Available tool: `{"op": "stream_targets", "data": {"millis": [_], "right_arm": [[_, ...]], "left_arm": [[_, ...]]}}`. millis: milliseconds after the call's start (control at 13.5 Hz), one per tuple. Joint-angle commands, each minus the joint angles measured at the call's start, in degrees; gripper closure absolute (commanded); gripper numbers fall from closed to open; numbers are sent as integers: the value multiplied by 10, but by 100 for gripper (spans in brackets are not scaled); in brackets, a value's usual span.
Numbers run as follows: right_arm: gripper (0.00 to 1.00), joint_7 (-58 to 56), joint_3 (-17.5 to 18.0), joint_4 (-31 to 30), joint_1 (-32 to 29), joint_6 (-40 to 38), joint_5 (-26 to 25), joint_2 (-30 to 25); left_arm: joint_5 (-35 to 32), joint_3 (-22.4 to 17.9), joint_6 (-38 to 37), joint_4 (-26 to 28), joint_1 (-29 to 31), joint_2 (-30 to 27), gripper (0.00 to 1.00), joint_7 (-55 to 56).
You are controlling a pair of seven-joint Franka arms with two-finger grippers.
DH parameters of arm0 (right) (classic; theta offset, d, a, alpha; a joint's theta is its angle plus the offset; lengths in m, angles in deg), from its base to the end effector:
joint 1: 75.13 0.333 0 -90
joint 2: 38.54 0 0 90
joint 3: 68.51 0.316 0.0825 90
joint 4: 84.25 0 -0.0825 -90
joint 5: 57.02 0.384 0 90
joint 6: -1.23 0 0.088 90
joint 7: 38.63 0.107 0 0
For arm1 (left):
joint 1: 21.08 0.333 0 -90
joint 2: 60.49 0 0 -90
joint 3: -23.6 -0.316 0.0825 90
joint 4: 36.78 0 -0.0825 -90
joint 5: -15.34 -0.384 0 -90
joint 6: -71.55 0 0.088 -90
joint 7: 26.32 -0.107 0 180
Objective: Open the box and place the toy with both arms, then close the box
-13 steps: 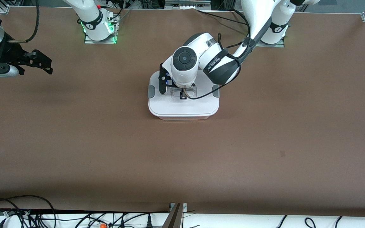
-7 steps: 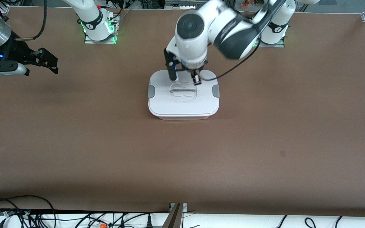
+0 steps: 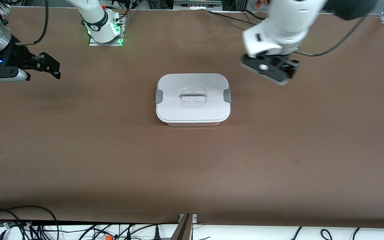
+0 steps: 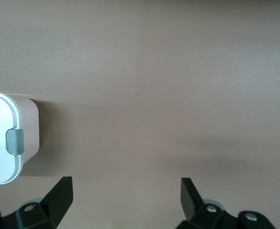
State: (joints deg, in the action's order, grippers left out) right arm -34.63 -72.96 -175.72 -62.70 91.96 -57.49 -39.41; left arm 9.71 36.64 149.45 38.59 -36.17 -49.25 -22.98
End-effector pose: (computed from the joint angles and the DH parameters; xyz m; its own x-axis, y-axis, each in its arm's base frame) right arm 0.5456 0.0753 0.6219 0.9976 0.0695 0.0027 0.0695 -0.9976 0.0069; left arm 0.5332 -0.2544 0.6155 0.9063 -0.3978 -0.1429 -0.4094 -0.9102 -0.0625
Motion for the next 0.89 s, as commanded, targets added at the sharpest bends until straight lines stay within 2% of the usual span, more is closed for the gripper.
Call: {"op": "stream_targets", "data": {"millis": [0, 74, 149, 297, 371, 594, 817], "right_arm": [[0, 5, -1, 16, 0, -13, -1, 2], [0, 6, -1, 17, 0, -13, -1, 0], [0, 6, 0, 19, 0, -13, 1, -1], [0, 8, 5, 23, 1, -13, 2, -12], [0, 13, 5, 23, 1, -12, 2, -12], [0, 21, 3, 23, 2, -13, -4, 1], [0, 22, -2, 23, 0, -22, -4, -15]], "left_arm": [[-3, -15, 5, 26, 52, -45, 0, 31], [4, -27, 18, 42, 67, -59, 0, 32], [9, -51, 52, 85, 74, -84, 0, 32], [57, -106, 148, 213, 88, -159, 0, 32], [88, -108, 162, 244, 120, -176, 0, 27], [57, -108, 163, 255, 125, -177, 0, 25], [59, -108, 163, 265, 125, -184, 0, 25]]}}
